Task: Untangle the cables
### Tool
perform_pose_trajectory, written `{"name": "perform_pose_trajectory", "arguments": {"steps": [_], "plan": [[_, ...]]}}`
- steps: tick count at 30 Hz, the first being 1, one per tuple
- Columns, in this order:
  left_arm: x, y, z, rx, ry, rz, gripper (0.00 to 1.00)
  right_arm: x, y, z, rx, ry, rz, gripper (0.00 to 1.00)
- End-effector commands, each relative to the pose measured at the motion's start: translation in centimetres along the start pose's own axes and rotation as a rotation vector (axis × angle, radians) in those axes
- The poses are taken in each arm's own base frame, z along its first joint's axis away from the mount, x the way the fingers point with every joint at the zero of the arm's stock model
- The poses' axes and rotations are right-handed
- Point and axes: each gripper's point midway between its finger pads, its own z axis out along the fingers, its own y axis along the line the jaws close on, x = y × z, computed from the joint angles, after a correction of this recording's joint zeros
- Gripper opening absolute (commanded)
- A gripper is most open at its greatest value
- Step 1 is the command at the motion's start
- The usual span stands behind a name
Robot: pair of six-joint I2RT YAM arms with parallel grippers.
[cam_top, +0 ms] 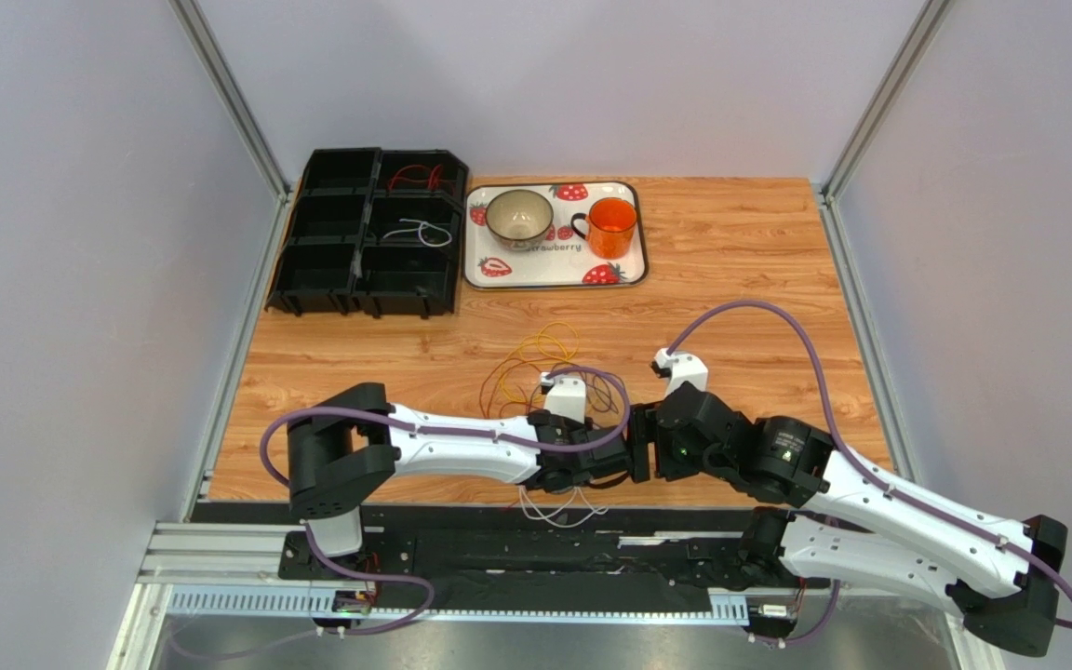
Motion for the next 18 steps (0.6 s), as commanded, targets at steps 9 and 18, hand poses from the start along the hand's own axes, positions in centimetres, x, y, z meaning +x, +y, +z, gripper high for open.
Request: {"name": "perform_pose_trajectory", "arguments": {"steps": [9,18], "plan": [[0.3,-2.4,1.9,0.055,0.005,-0.044,0.57,-0.4,1.1,0.6,-0.041,-0.021,0.022,0.70],[0.3,-1.9,3.5,0.032,0.009,-0.058,0.57,-0.2,1.4,1.3,-0.041,-0.005,0.018,0.70]]}}
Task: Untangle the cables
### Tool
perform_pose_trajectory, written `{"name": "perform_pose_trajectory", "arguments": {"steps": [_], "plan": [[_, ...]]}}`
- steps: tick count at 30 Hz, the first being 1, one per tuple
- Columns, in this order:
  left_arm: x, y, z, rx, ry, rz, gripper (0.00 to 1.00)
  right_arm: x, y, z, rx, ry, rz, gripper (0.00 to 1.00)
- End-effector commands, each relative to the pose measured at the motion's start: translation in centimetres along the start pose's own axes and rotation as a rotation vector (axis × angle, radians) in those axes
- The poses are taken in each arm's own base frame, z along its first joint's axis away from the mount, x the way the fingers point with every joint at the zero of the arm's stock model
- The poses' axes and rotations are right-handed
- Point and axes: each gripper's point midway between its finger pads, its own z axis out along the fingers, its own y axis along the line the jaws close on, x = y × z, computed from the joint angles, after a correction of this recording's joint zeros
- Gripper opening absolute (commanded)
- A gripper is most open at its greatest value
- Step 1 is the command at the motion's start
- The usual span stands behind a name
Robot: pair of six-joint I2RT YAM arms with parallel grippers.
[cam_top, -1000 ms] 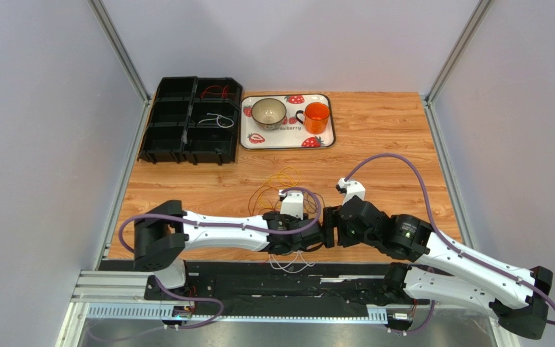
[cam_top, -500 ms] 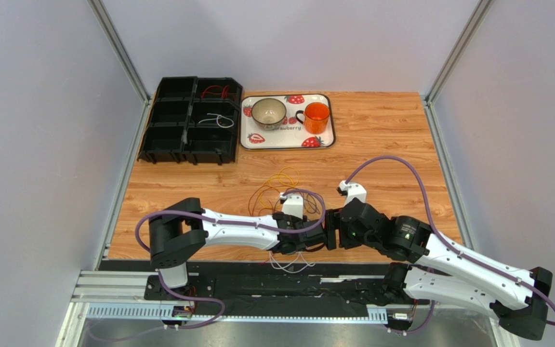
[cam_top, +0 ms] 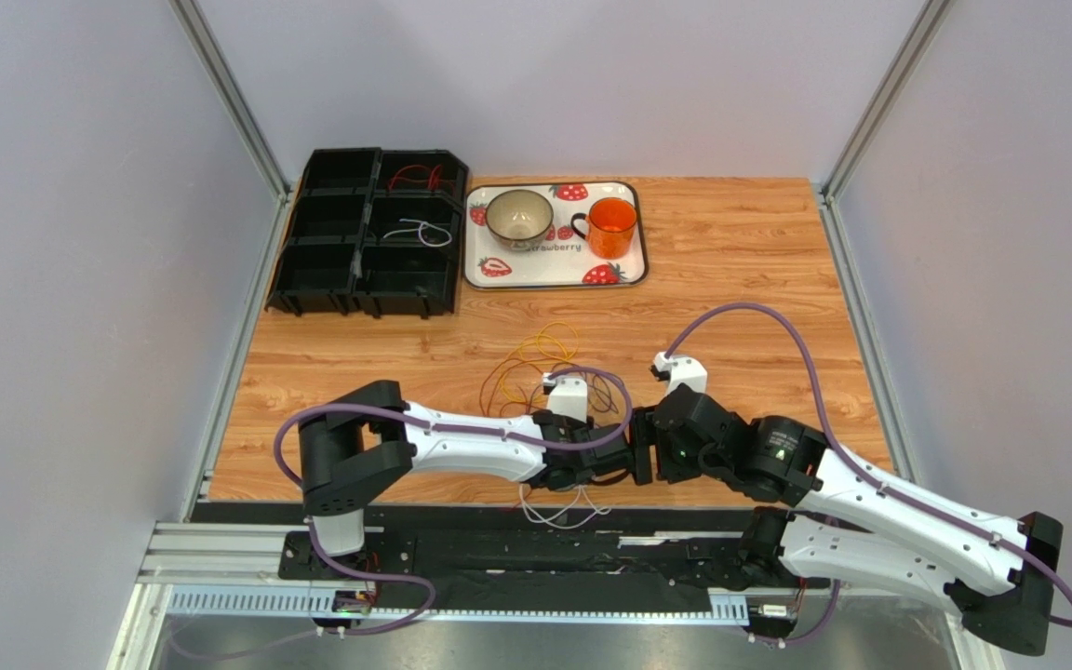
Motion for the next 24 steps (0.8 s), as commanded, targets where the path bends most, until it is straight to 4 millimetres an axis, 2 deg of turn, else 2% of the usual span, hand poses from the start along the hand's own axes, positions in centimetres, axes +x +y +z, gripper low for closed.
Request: {"name": "perform_pose_trajectory", "arguments": {"steps": [1,6,10,14,18,19,21,24], "plan": [[0.0,-1.2,1.5,0.020,0.003,-0.032,0.57,-1.1,2.4,0.7,-0.083,-0.033,0.026,0.70],[-1.8,-1.7,-1.6,0.043,-0.036,0.008,0.59,-1.0,2.5,1.0,-0.078,-0.022,0.016,0.70],[-1.9,-0.3,-2.6,0.008,-0.026,-0.034,0.62,-1.4,2.9,1.2,-0.083,-0.025,0.007,0.70],[-2.8,-0.3,-3.9,0.032,-0.046,-0.090,0.66,-1.4,3.4,1.6,-0.092,-0.016,-0.003,0.70],[-5.0,-0.6,-5.3,0.040,-0.107,-0.125,0.73,-1.2,3.6,1.8,-0.097,-0.001,-0.014,0.69],[-5.3,-0.2,-5.6,0.022,-0.117,-0.117,0.73,-1.2,3.5,1.8,-0.094,0.000,-0.020,0.69],[-5.8,-0.7,-6.2,0.028,-0.120,-0.149,0.75,-1.2,3.3,1.7,-0.089,-0.005,-0.021,0.69],[-4.0,-1.4,-6.0,0.055,-0.045,-0.242,0.80,-1.9,1.9,1.0,-0.029,-0.048,0.002,0.69]]}}
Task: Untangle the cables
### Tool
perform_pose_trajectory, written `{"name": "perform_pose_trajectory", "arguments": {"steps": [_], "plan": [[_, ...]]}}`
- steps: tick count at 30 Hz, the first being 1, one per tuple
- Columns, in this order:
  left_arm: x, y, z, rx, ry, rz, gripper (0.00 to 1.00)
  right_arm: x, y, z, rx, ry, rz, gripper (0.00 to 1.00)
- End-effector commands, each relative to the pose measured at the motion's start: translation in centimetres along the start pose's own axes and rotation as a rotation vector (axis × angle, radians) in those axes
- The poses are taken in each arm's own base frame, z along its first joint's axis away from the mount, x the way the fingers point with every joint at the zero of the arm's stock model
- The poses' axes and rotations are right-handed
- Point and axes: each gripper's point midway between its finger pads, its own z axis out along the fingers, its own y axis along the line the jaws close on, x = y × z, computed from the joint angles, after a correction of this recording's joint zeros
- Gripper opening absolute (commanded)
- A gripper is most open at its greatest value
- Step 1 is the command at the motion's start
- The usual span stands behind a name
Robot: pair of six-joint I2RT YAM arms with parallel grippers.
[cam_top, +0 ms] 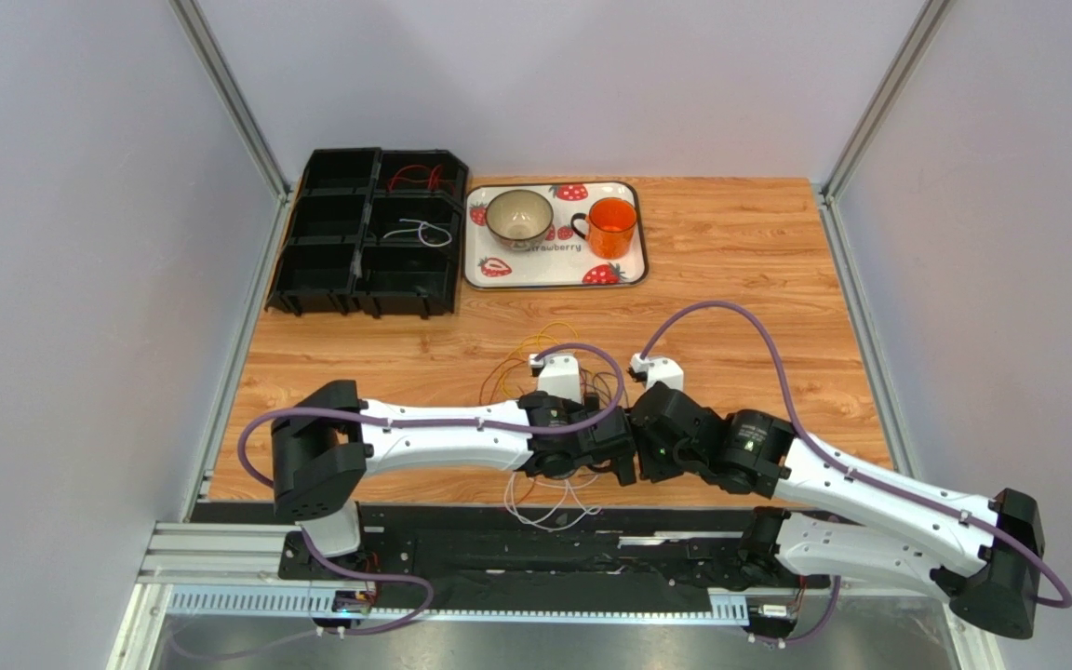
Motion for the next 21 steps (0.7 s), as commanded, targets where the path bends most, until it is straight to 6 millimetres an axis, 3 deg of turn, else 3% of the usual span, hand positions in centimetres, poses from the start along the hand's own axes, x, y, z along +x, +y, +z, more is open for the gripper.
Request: {"name": "perform_pose_trajectory", "arguments": {"steps": [1,4,6,10,15,21], "plan": [[0.6,-2.8,-1.7,0.102,0.042,-0.185,0.81,-2.3,-0.5,-1.4,0.028,-0.117,0.037,0.69],[3.1,-2.7,-0.5,0.103,0.094,-0.299,0.82,-3.3,-2.1,-2.9,0.064,-0.209,0.100,0.70],[4.1,-1.5,0.4,0.082,0.102,-0.363,0.82,-3.7,-2.7,-4.4,0.042,-0.265,0.151,0.70],[3.9,-0.5,1.4,0.052,0.057,-0.397,0.80,-4.1,-2.8,-6.4,-0.052,-0.348,0.219,0.70],[3.9,-1.7,2.3,0.048,0.037,-0.378,0.79,-4.0,-2.6,-6.9,-0.092,-0.359,0.230,0.72],[3.5,-1.4,2.5,0.007,0.012,-0.359,0.77,-3.6,-2.5,-6.5,-0.076,-0.327,0.218,0.71]]}}
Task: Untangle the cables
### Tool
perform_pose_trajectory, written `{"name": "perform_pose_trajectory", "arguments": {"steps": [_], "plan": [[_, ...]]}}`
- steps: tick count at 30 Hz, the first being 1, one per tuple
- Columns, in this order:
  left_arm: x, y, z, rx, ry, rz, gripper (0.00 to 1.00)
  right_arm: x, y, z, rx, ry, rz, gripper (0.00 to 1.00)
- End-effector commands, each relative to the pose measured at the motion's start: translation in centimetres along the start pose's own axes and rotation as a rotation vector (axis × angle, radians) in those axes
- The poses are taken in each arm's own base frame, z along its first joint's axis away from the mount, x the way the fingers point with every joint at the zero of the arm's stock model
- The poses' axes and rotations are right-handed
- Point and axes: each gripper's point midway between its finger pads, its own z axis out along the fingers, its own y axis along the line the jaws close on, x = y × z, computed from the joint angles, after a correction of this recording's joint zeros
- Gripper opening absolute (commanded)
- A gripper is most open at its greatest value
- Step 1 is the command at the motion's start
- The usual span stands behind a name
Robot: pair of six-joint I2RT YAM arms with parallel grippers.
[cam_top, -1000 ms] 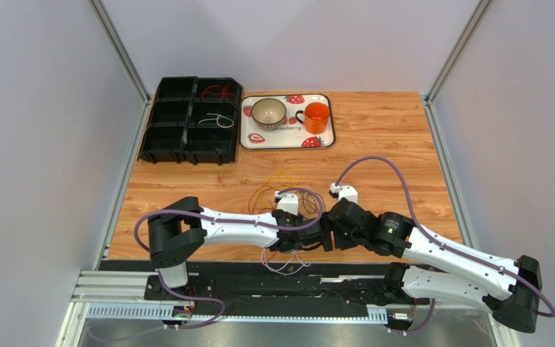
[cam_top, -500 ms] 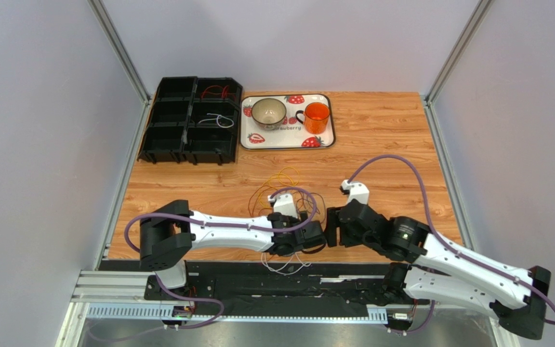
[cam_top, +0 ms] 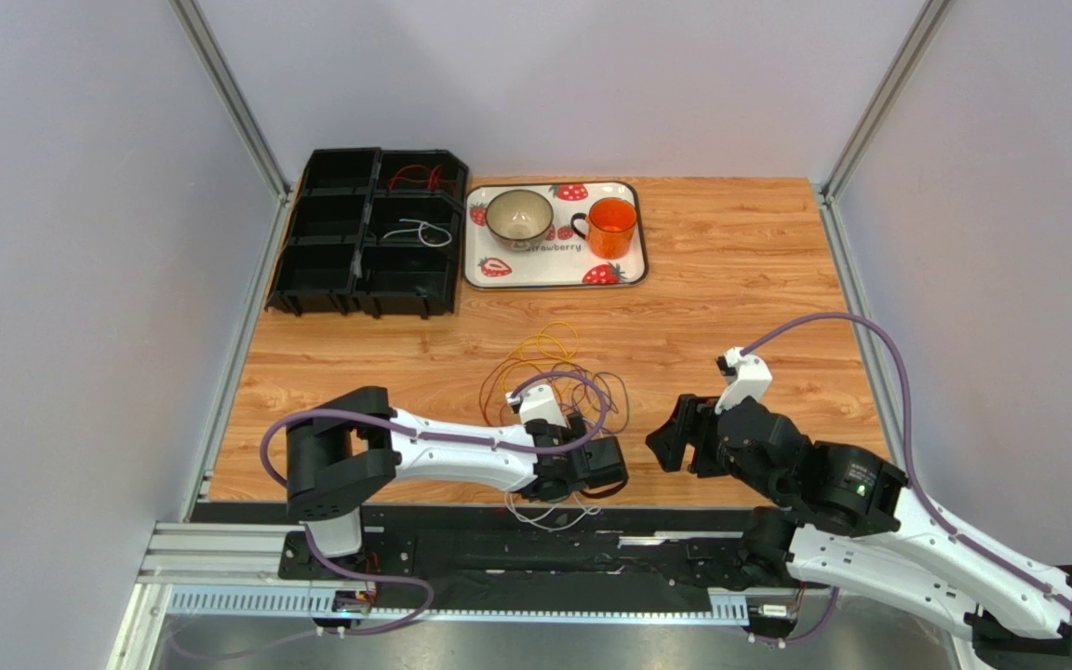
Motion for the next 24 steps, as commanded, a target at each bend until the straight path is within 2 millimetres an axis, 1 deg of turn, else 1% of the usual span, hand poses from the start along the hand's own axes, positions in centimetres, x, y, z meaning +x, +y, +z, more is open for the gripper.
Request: {"name": "perform_pose_trajectory", "arguments": {"steps": [1,4,7,8,10,11,13,14,16,17,19,20,21,22,23,24], "plan": [[-0.8,-0.9,-0.1,0.005,-0.038,-0.036,0.76,0.0,0.1,0.2,0.008,-0.002,0.017,0.71],[-0.7,-0.7,0.3,-0.013,-0.033,-0.036,0.74,0.0,0.0,0.3,0.005,-0.005,0.014,0.71],[0.2,0.3,1.4,-0.064,0.014,-0.052,0.69,0.1,0.1,0.3,0.006,-0.002,0.012,0.71],[0.6,1.1,1.9,-0.084,0.023,-0.054,0.68,0.1,0.1,0.3,0.005,-0.001,0.012,0.71],[0.9,1.2,2.4,-0.074,0.038,-0.071,0.66,0.2,0.0,0.3,0.007,0.003,0.010,0.71],[0.9,1.7,2.8,-0.082,0.036,-0.068,0.62,0.1,0.1,0.3,0.005,-0.001,0.012,0.71],[1.0,1.8,3.1,-0.087,0.044,-0.067,0.59,0.1,0.1,0.4,0.007,-0.001,0.011,0.71],[1.1,2.1,3.5,-0.102,0.049,-0.058,0.55,0.1,0.1,0.4,0.007,-0.001,0.011,0.71],[1.4,2.2,3.9,-0.105,0.064,-0.053,0.49,0.1,0.1,0.4,0.010,-0.001,0.006,0.71],[1.7,2.5,4.3,-0.118,0.070,-0.047,0.43,0.1,0.0,0.5,0.014,-0.001,0.006,0.71],[2.1,2.6,4.6,-0.120,0.089,-0.046,0.33,0.1,0.0,0.5,0.014,0.001,0.002,0.71],[2.3,2.9,5.0,-0.129,0.096,-0.040,0.21,0.1,0.0,0.5,0.016,0.001,0.003,0.71],[2.6,2.9,5.1,-0.126,0.111,-0.044,0.15,0.1,0.1,0.5,0.012,0.001,0.003,0.71],[2.8,3.4,5.4,-0.133,0.116,-0.038,0.04,0.1,0.1,0.5,0.012,0.001,0.004,0.71],[2.9,3.5,5.5,-0.129,0.121,-0.039,0.00,0.1,0.1,0.5,0.013,0.002,0.003,0.71],[3.0,3.2,5.6,-0.113,0.131,-0.046,0.00,0.1,0.1,0.5,0.013,0.000,0.004,0.71]]}}
